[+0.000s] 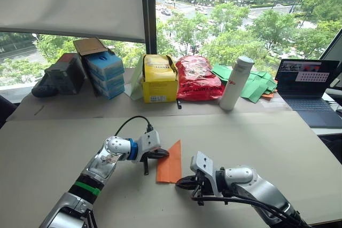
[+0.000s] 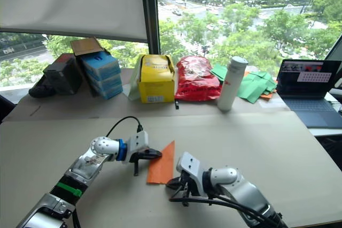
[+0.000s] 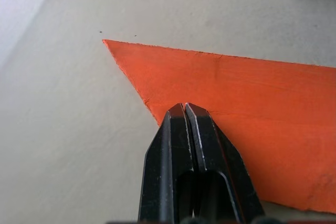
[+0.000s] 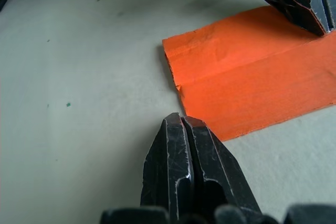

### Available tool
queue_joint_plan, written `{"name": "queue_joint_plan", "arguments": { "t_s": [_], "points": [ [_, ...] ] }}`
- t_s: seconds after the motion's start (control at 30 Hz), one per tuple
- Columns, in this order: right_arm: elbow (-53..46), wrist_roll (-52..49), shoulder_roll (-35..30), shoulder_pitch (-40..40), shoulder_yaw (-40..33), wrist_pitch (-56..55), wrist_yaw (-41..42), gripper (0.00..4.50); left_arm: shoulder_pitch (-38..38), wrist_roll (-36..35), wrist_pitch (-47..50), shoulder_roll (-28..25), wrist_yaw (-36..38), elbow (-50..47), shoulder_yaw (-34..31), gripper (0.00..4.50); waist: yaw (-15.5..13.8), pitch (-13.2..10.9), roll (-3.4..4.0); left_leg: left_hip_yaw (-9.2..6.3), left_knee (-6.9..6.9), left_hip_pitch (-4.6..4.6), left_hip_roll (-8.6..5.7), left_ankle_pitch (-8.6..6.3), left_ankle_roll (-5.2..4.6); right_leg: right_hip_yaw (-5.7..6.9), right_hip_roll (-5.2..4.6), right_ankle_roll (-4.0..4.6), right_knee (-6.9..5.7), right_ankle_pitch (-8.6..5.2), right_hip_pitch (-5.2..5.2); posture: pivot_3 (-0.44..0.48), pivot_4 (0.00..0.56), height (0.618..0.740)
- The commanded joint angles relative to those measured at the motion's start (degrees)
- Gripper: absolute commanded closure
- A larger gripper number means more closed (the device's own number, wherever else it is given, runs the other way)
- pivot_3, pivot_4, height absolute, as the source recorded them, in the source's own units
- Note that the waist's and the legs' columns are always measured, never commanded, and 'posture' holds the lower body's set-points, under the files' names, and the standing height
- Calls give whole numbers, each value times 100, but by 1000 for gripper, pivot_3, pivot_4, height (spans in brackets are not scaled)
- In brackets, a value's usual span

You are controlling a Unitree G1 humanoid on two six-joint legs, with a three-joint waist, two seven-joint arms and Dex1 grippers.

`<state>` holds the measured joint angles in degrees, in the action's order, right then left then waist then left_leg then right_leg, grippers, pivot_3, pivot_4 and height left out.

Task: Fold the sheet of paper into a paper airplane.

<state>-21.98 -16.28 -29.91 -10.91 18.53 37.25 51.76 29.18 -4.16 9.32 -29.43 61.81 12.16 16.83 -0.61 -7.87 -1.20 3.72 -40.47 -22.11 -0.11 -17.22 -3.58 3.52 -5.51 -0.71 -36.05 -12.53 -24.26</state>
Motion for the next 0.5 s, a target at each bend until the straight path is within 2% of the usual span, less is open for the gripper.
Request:
{"name": "queue_joint_plan", "arguments": {
  "t_s": [0.03,0.17,0.2,0.23,0.37,0.5],
  "points": [
    [-674,-694,84,20,-804,183,-166,4500,235,-499,159,-240,270,-166,-568,4449,7,-5,-1,-1,0,-7,1,0,1,1,1,0,0,0,-7,0,150,740],
    [-951,-1009,155,136,-1088,360,-430,4500,462,-634,-239,-455,709,115,-720,4449,-9,-5,-1,-8,0,-9,1,1,2,12,1,0,6,0,-4,0,150,740],
    [-969,-1028,167,148,-1108,385,-500,4500,537,-597,-408,-495,815,247,-710,3937,-16,-5,-1,-8,0,-10,0,1,2,14,1,0,7,0,-3,0,150,740],
    [-957,-1006,175,162,-1108,386,-576,4500,618,-546,-616,-527,954,386,-670,3653,-20,-5,-1,-8,0,-11,-2,1,2,15,1,0,9,0,-2,0,150,740],
    [-849,-944,232,210,-1123,378,-882,4500,1126,299,-3098,-645,1387,1506,-123,2316,-28,-5,-1,-3,-5,-16,-7,0,0,20,4,-2,15,1,-2,0,150,740],
    [-830,-989,220,207,-1156,383,-1022,4500,1844,626,-4921,-307,1514,2814,172,1002,-57,-6,-2,-4,-18,-23,-8,-2,-4,26,6,-2,13,1,-2,0,150,740]
  ]
}}
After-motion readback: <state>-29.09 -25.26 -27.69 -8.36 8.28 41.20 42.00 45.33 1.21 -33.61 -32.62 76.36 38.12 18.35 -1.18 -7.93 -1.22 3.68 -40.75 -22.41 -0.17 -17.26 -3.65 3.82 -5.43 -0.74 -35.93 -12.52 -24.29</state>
